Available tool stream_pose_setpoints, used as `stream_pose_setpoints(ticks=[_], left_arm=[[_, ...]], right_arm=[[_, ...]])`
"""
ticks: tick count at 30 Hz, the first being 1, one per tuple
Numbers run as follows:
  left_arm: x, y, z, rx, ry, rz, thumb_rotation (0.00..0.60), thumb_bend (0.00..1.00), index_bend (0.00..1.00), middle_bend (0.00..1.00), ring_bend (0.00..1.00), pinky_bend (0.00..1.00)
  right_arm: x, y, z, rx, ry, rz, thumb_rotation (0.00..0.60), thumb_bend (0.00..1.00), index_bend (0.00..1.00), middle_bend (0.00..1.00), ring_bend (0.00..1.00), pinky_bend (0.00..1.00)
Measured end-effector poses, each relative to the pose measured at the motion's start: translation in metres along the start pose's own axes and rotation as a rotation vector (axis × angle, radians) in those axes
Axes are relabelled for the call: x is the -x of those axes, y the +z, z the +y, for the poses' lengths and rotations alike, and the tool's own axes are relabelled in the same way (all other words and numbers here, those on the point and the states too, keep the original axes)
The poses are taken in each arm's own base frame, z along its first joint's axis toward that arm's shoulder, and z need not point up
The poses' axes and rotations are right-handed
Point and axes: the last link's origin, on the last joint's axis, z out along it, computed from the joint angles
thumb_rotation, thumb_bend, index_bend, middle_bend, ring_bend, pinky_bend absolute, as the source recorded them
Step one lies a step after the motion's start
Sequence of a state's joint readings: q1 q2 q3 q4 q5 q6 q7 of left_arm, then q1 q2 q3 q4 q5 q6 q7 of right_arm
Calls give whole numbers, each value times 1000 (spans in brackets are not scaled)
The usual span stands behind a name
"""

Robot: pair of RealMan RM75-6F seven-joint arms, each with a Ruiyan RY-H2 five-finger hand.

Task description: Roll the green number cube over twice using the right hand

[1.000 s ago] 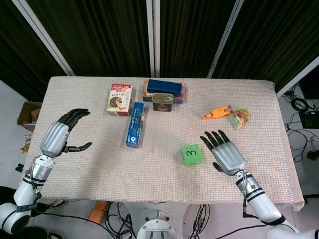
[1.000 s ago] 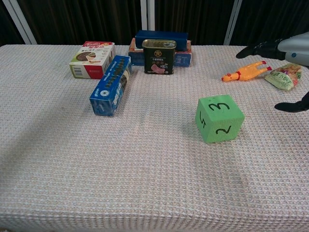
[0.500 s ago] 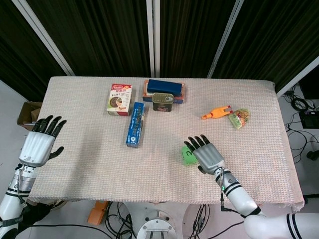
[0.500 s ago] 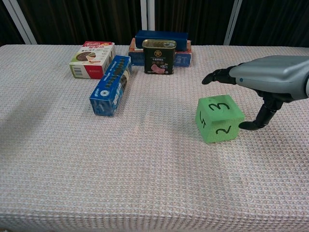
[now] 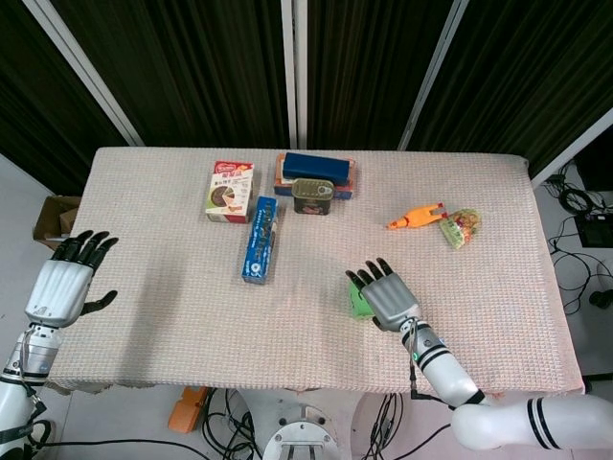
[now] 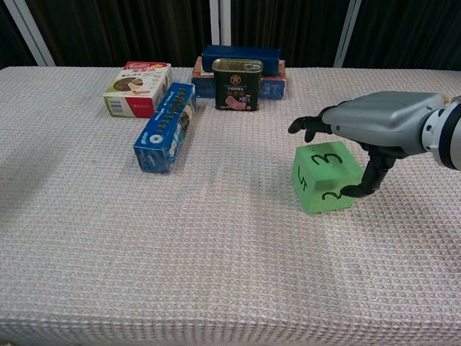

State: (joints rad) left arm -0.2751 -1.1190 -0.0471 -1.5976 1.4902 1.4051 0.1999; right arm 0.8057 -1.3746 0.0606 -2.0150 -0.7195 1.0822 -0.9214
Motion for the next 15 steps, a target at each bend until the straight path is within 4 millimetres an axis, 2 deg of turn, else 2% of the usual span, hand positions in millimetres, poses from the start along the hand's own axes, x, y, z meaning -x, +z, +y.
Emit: stream_pose_setpoints(ticks=[8,12,15], left_arm=[[1,0,-2,-9,18,2,551,173,172,146,118,203],[1,0,-4,-13,11,-3,550,173,172,146,118,203],[1,0,-4,-14,10,-6,551,173,172,146,118,203]], right_arm=[[-2,3,-7,-17,-12,13,600,177,0,162,0,0],[-2,5,-8,-11,-19,28,600,200,0,309,0,0],[-2,7,-8,-6,-28,39,600,263,0,452,3,0]])
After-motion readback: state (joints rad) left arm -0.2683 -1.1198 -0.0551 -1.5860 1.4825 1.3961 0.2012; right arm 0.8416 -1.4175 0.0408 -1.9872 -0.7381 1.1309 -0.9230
